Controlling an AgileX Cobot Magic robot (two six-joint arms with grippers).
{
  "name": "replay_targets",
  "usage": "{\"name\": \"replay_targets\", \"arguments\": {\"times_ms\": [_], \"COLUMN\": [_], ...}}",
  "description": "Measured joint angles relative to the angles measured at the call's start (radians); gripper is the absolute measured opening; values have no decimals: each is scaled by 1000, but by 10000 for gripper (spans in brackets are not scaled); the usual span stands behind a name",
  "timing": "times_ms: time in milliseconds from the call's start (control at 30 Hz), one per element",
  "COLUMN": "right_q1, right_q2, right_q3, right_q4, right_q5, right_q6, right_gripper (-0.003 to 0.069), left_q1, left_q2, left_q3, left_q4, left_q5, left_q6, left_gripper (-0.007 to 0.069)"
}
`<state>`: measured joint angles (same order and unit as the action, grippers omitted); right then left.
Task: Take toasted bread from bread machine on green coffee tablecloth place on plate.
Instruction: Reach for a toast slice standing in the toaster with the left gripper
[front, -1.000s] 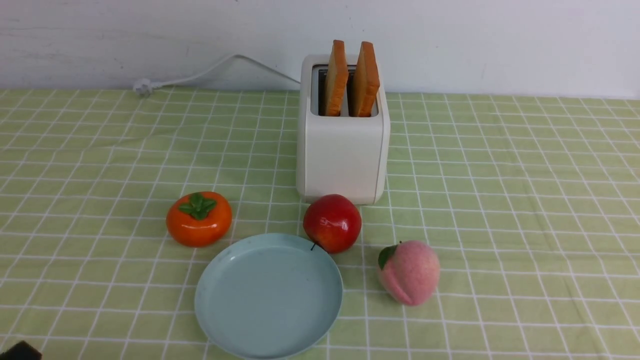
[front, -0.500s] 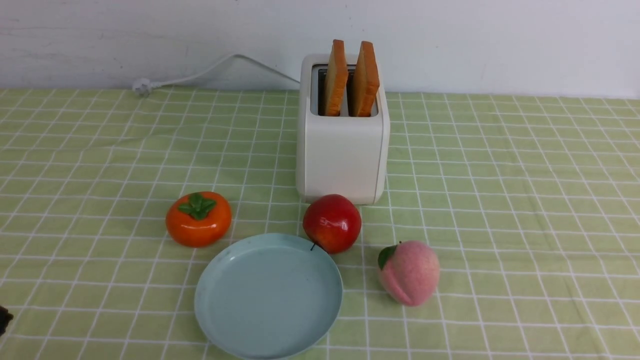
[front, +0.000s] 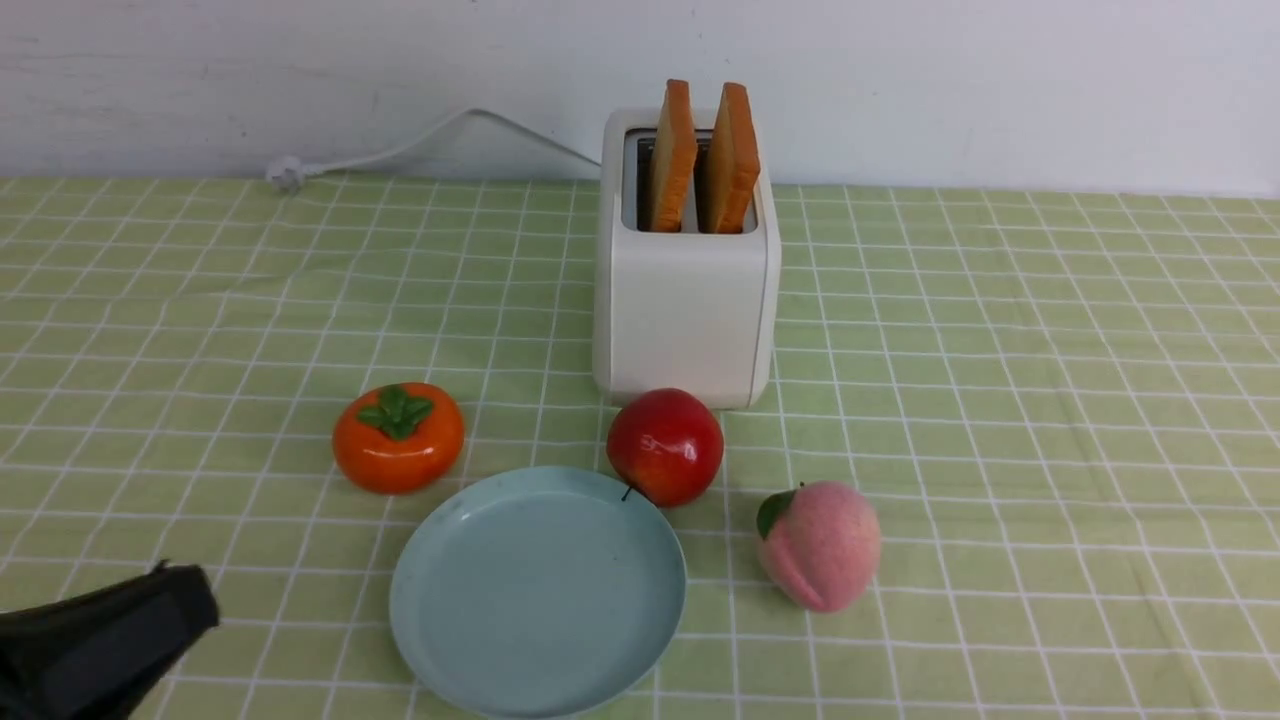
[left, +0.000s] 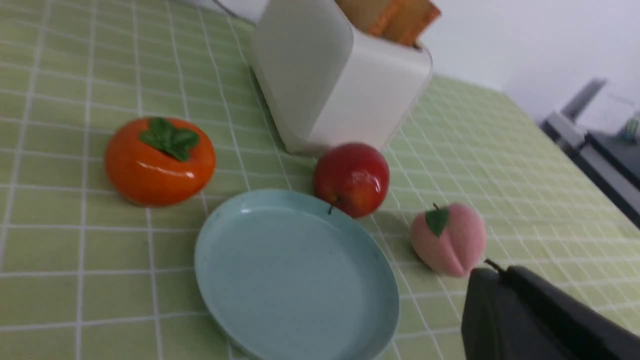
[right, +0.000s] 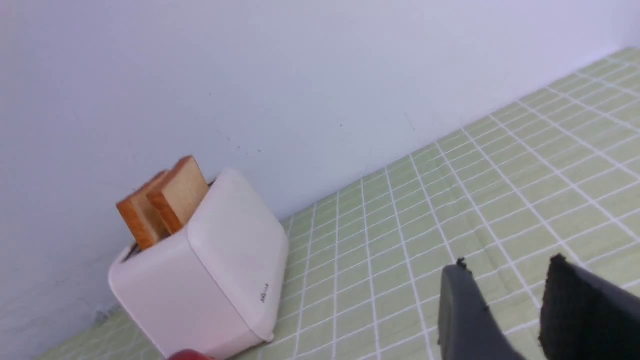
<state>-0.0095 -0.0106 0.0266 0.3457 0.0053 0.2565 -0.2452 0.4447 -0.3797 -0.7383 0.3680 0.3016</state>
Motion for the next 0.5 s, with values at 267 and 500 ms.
{"name": "replay_targets", "arguments": {"times_ms": [267, 500], "right_q1": [72, 201], "right_q2": [142, 439], "right_q3": [-228, -631], "right_q4": [-31, -42], "right_q5": [348, 721], "right_q6": [-49, -347], "right_gripper": [115, 38], "left_q1": [-106, -330], "left_q2": [361, 704], "left_q3": [-199, -438], "left_q4": [-6, -17], "left_q5": [-195, -411], "left_q6": [137, 333], "left_gripper": [-13, -13]}}
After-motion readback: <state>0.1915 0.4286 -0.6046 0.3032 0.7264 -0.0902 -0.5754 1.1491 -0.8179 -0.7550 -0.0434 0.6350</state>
